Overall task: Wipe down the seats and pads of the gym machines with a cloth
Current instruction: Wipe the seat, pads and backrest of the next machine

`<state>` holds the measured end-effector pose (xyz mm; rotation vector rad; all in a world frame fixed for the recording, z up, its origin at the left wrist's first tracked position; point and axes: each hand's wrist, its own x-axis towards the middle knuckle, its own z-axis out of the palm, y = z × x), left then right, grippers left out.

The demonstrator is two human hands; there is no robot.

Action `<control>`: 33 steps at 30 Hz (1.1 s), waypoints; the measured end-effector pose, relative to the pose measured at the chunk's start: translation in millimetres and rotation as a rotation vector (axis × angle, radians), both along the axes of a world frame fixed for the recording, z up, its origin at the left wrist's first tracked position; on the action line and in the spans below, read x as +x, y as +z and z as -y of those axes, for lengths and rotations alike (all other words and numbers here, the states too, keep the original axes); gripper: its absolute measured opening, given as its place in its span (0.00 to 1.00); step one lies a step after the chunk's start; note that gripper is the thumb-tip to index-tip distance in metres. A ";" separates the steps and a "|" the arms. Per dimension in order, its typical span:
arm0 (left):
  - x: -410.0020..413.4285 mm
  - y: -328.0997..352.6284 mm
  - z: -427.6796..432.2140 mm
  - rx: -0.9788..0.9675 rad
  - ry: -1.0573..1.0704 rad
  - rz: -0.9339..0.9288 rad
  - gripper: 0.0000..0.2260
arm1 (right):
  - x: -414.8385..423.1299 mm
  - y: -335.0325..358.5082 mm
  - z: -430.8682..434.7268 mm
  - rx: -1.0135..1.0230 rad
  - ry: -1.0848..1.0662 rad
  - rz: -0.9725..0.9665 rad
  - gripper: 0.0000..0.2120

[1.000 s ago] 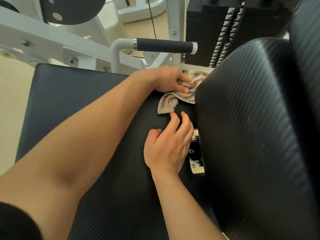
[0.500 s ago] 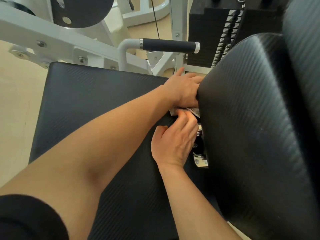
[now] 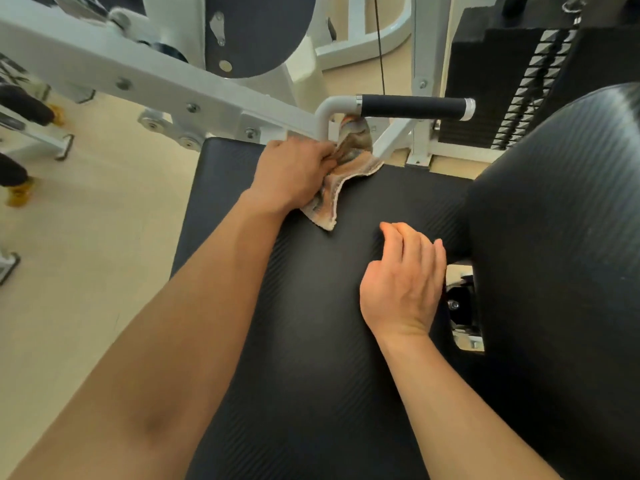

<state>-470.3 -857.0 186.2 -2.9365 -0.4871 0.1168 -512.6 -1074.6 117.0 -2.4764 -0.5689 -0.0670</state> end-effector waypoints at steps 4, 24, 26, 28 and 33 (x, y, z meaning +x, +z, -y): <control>-42.9 18.9 -30.5 0.157 0.186 0.106 0.14 | 1.5 -0.6 1.5 0.007 0.010 -0.027 0.22; -45.9 35.4 -131.7 -0.846 1.092 0.234 0.14 | 1.8 -3.0 1.0 0.039 -0.022 -0.030 0.18; -46.2 34.3 -135.6 -0.845 1.028 0.182 0.14 | 2.2 -2.3 0.8 0.039 -0.030 -0.030 0.18; -40.4 36.0 -131.5 -0.787 0.934 0.144 0.12 | 2.8 -1.4 -0.1 0.035 -0.035 -0.029 0.18; -16.4 39.9 -93.5 -0.174 0.599 -0.053 0.19 | 2.3 -0.5 -0.3 0.035 -0.026 -0.036 0.17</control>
